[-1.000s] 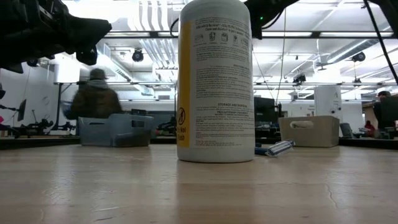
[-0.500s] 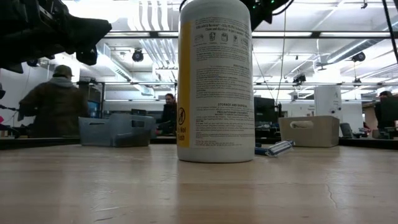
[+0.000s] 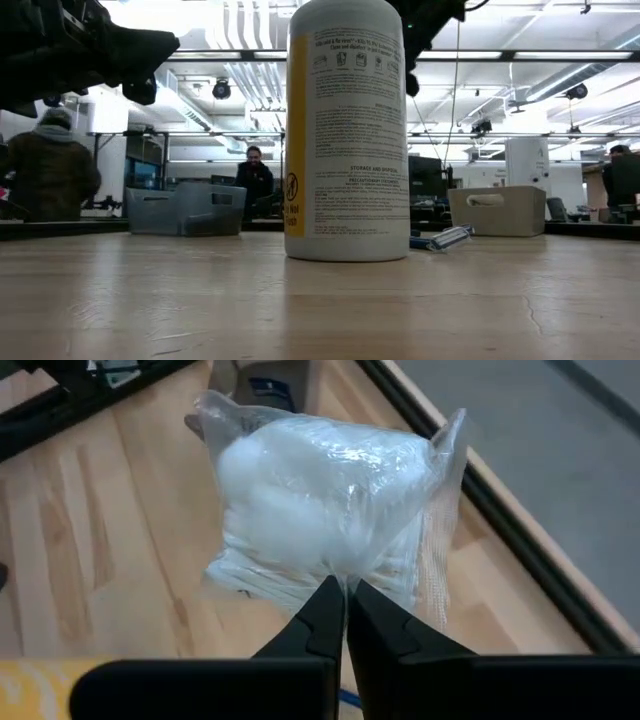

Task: Pick & Place Travel size toiletries
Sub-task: Put the cotton pack into the gray bin

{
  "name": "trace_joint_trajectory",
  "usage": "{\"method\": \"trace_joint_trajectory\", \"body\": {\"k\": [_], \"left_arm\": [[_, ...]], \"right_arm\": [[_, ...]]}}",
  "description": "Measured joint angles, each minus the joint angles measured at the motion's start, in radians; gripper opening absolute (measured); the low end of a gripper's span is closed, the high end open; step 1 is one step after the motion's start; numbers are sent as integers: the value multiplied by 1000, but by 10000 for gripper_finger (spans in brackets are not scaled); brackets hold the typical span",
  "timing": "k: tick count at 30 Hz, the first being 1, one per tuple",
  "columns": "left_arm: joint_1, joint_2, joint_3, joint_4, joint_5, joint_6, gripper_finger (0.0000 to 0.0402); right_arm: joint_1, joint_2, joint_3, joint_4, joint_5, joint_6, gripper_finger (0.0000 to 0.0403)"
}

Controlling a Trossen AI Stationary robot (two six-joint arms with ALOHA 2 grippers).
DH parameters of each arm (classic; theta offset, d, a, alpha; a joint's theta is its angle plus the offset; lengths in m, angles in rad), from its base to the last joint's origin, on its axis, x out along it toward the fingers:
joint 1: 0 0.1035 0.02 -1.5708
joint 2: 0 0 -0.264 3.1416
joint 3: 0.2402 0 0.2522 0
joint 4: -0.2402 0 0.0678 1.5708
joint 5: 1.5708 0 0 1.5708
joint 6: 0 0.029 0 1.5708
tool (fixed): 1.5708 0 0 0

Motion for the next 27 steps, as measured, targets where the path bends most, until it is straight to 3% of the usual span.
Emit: {"method": "trace_joint_trajectory", "body": {"k": [13, 27], "left_arm": [[0, 0, 0, 0, 0, 0, 62], [0, 0, 0, 0, 0, 0, 62]], "right_arm": [[-168, -237, -203, -2, -4, -118, 8], [-282, -501, -532, 137, -2, 62, 8]]}}
